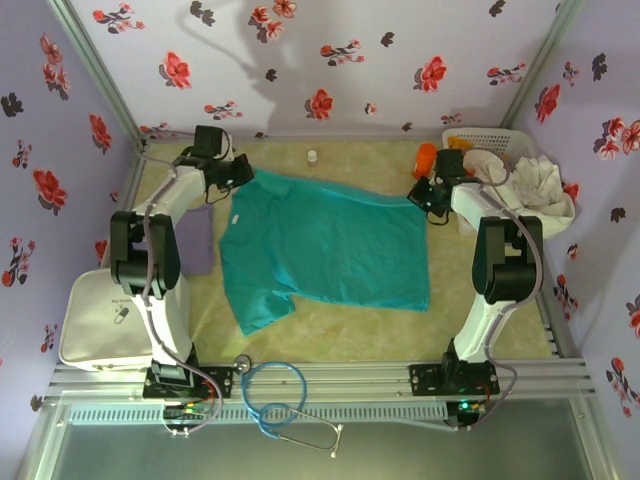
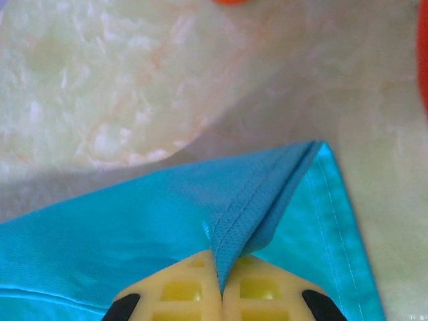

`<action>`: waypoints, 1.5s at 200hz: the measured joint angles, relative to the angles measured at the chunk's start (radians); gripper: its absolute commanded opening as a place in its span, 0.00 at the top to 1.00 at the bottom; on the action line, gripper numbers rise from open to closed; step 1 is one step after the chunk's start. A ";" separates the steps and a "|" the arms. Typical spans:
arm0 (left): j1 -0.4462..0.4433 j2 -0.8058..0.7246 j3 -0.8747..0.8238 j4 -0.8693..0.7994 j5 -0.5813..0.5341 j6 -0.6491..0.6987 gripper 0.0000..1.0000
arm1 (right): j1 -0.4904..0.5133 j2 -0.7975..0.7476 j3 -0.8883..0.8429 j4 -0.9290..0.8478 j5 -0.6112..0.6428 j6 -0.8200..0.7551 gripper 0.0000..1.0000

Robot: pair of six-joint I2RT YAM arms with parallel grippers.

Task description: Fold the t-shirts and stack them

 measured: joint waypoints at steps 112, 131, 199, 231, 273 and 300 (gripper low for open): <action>0.005 -0.165 -0.262 -0.065 0.027 -0.101 1.00 | 0.013 -0.049 -0.089 -0.065 0.006 -0.016 1.00; 0.013 -0.206 -0.295 -0.084 0.030 -0.115 1.00 | 0.013 -0.059 -0.106 -0.073 0.012 -0.016 1.00; 0.022 -0.290 -0.364 -0.103 0.050 -0.134 1.00 | 0.013 -0.106 -0.148 -0.094 0.016 -0.017 1.00; 0.022 -0.311 -0.425 -0.105 0.060 -0.144 1.00 | 0.013 -0.107 -0.157 -0.098 0.022 -0.019 1.00; 0.022 -0.338 -0.481 -0.103 0.061 -0.148 1.00 | 0.013 -0.107 -0.173 -0.102 0.022 -0.019 1.00; 0.022 -0.339 -0.514 -0.100 0.065 -0.149 0.99 | 0.013 -0.107 -0.185 -0.102 0.026 -0.019 1.00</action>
